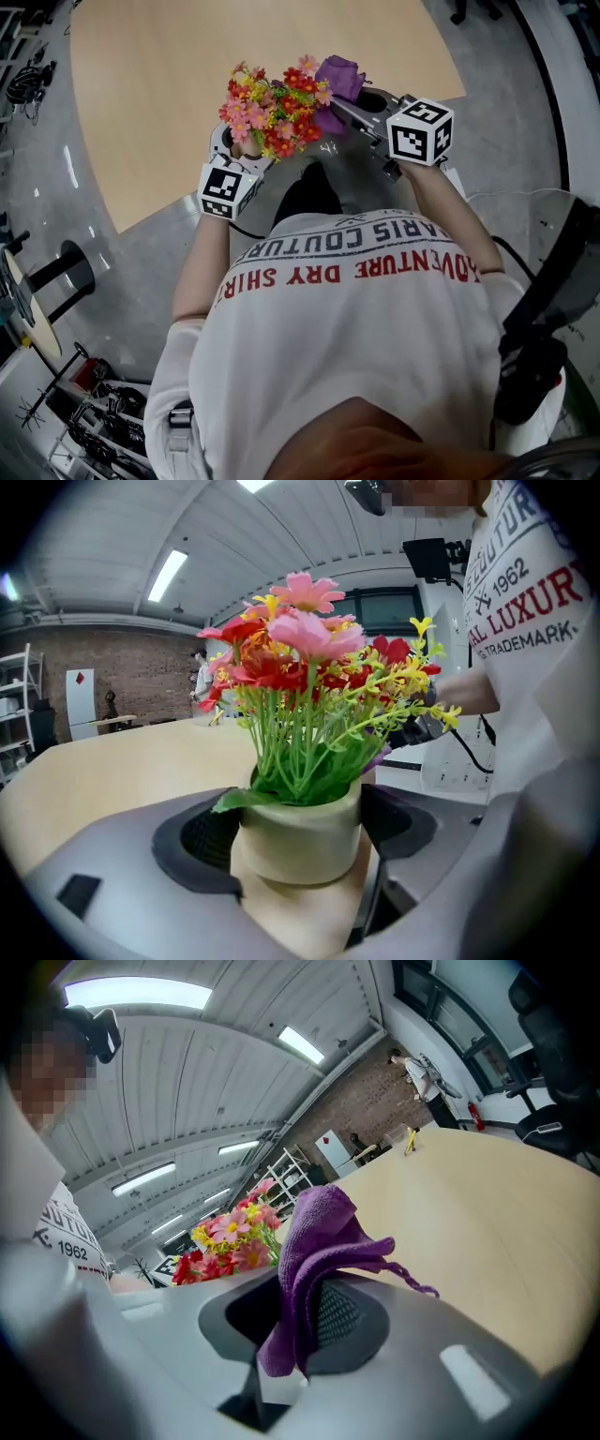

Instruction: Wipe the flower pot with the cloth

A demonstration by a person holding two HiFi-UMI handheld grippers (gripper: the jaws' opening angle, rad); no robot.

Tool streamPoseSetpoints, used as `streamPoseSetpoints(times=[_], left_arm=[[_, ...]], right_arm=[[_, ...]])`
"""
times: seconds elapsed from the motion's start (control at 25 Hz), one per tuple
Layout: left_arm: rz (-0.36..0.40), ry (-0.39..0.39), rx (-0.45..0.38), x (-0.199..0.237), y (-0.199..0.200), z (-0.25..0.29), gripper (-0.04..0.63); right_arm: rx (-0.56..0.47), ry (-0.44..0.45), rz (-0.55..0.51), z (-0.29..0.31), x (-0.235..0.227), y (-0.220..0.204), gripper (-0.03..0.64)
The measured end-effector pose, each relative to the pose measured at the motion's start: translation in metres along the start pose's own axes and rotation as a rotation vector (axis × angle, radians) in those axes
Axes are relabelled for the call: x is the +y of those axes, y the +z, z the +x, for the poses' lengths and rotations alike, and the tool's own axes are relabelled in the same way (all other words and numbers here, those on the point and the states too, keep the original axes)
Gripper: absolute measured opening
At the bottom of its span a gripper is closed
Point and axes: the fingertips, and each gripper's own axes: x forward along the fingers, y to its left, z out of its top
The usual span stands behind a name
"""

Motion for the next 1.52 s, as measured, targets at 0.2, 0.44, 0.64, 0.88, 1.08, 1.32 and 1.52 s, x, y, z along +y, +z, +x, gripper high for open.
streamPoseSetpoints(times=[0.2, 0.44, 0.64, 0.88, 1.08, 1.32, 1.52], left_arm=[[0.006, -0.021, -0.005, -0.001, 0.009, -0.005, 0.413], [0.009, -0.033, -0.013, 0.000, 0.010, -0.005, 0.413], [0.018, -0.053, -0.008, 0.000, 0.010, -0.006, 0.413], [0.025, -0.075, -0.007, 0.004, 0.003, -0.001, 0.413], [0.035, -0.098, 0.004, 0.004, 0.003, -0.002, 0.413], [0.019, -0.057, 0.025, 0.009, 0.000, -0.002, 0.414], [-0.121, 0.087, -0.026, 0.005, 0.005, -0.016, 0.414]], right_arm=[[0.045, 0.029, -0.010, 0.014, 0.010, 0.003, 0.047], [0.122, 0.036, -0.019, 0.031, 0.005, -0.011, 0.046], [0.177, 0.019, -0.007, 0.041, -0.006, -0.019, 0.046], [0.336, -0.085, -0.055, 0.056, -0.033, -0.041, 0.046], [0.404, -0.118, -0.054, 0.057, -0.035, -0.045, 0.046], [0.271, -0.145, -0.030, 0.038, -0.028, -0.029, 0.048], [0.167, -0.169, -0.002, -0.001, -0.016, -0.022, 0.048]])
